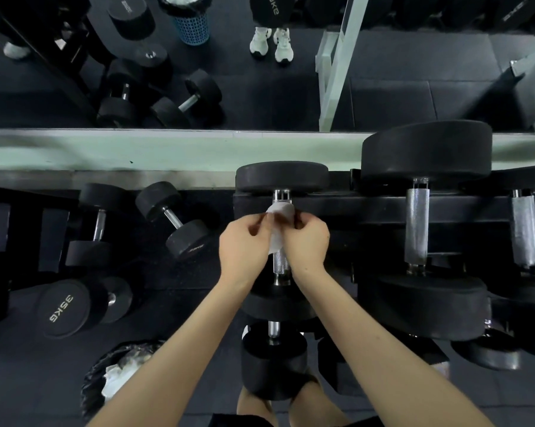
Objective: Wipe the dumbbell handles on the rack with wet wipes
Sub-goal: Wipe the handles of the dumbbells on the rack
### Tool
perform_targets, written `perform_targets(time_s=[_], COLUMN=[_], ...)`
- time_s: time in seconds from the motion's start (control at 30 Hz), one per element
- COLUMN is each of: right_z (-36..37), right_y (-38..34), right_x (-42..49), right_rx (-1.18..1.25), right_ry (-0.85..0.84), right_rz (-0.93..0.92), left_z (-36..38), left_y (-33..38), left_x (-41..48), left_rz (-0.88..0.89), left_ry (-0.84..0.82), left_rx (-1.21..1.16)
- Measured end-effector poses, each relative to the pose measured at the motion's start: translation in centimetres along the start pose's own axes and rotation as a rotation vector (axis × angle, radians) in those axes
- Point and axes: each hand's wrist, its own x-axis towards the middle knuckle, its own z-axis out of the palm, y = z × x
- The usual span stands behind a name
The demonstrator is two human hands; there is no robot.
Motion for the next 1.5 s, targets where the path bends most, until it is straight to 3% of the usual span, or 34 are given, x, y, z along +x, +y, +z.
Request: perform_targets(time_s=[0.17,0.33,0.57,0.73,1.17,1.37,1.43,1.5], right_z=[-0.3,0.3,-1.0,-1.1,-3.9,-5.1,-5.3,-5.3], right_y=[0.3,-1.7,-0.5,-2.7,1.6,3.5,3.3,2.5], right_x=[0.2,2.0,1.5,2.9,0.3,-0.8,-0.8,-0.5], right_rx=[0.102,0.129,0.136,0.304,-0.054,-0.307,-0.427,-0.388], right_ry=[-0.032,0.006,-0.086,-0.137,-0.305,-0.431,-0.479,-0.515], right_rz=[0.011,-0.063,-0.023,0.038,-0.070,-0.132,-0.119,-0.060], left_z=[1.3,2.6,2.2,2.3,0.9,-0.2,-0.5,-0.8], left_y=[-0.1,1.7,-0.2,1.1,-3.0,-4.4,-4.4,-4.1], left_x=[1.0,2.5,1.5,3.2,1.2,-0.3,-0.1,0.4], left_rz=[-0.239,-0.299,-0.325,-0.333,-0.201,-0.043,-0.039,-0.069], left_ry=[-0.080,0.036,-0.046,-0.052,-0.198,-0.385,-0.447,-0.478], left_rx=[-0.295,-0.535,-0.537,-0.590,-0.227,0.306,0.344,0.294])
